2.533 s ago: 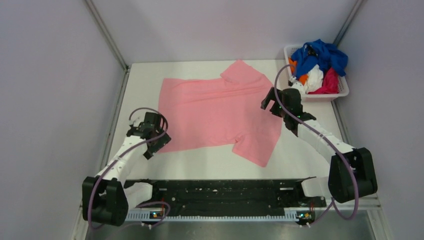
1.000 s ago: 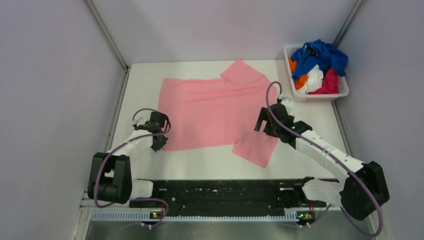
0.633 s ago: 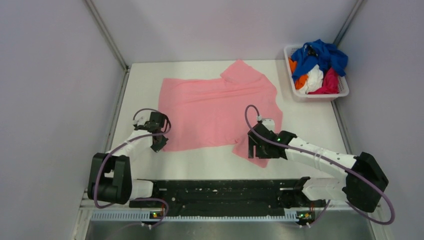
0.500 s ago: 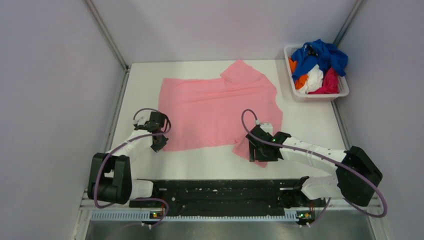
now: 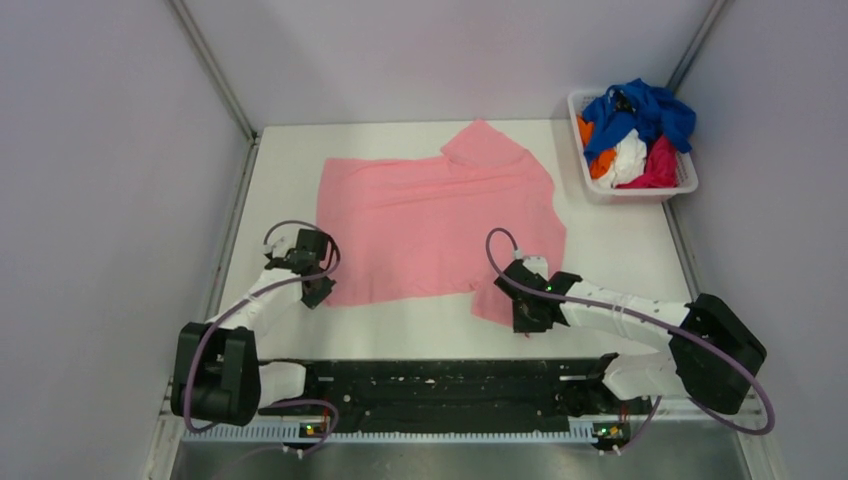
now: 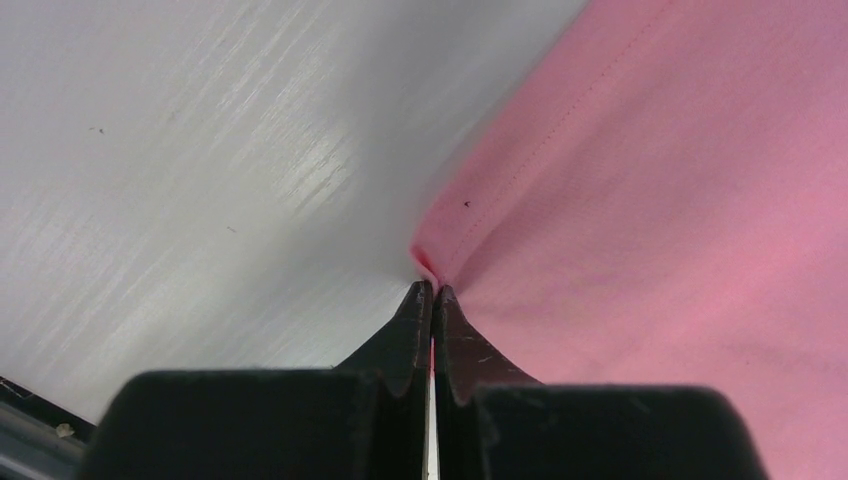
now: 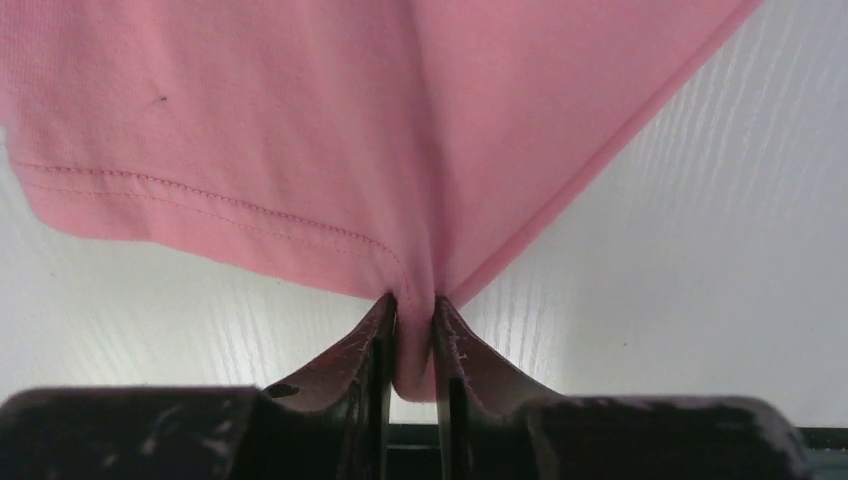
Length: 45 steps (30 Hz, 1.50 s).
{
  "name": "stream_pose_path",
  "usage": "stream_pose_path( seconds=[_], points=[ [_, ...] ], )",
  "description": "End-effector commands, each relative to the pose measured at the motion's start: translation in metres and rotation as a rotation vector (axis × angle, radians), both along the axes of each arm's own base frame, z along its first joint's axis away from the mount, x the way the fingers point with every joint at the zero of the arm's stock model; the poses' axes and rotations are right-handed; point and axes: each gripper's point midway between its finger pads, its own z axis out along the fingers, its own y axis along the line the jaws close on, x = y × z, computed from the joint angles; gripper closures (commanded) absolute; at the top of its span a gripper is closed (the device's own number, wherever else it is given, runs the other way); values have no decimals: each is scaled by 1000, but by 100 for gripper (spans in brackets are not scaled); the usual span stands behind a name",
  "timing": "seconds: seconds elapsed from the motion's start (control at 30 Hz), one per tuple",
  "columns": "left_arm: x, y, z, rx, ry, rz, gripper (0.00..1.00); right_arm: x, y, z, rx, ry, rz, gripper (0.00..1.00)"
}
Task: Fold and stack the t-shirts
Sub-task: Grab the side of the flattened tshirt closest away from the robot with both arms, then fold the flattened tshirt in 1/3 of the way
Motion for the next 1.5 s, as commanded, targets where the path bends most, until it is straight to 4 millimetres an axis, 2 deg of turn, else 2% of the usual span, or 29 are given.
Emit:
stream_pose_path(
  seconds=[0.0,0.23,0.3,0.4,0.63,0.87,1.17,1.27,1.47],
  points=[
    [-17,5,0,7,9,33,100,-52,-6,-10,2,152,21,82],
    [-48,10,9,7,32,61,100,-91,10,9,85,207,63,95],
    [-54,10,12,0,23,60,100,-94,13,14,115,214,75,96],
    [-53,4,18,-35,-18,40,100,-88,26,29,190,170,118,97],
    [-21,-23,44,-158,-132,-49,100,-46,54,68,282,26,179,100],
    [19,-29,69,-154,-170,-74,100,30,63,114,346,-171,159,100],
    [58,-19,82,-92,-162,-54,100,108,35,141,368,-319,16,100],
    [66,-13,83,-84,-160,-39,100,128,22,145,379,-344,-28,100],
    [74,3,84,-75,-156,0,100,154,3,151,355,-380,-62,100]
  ],
)
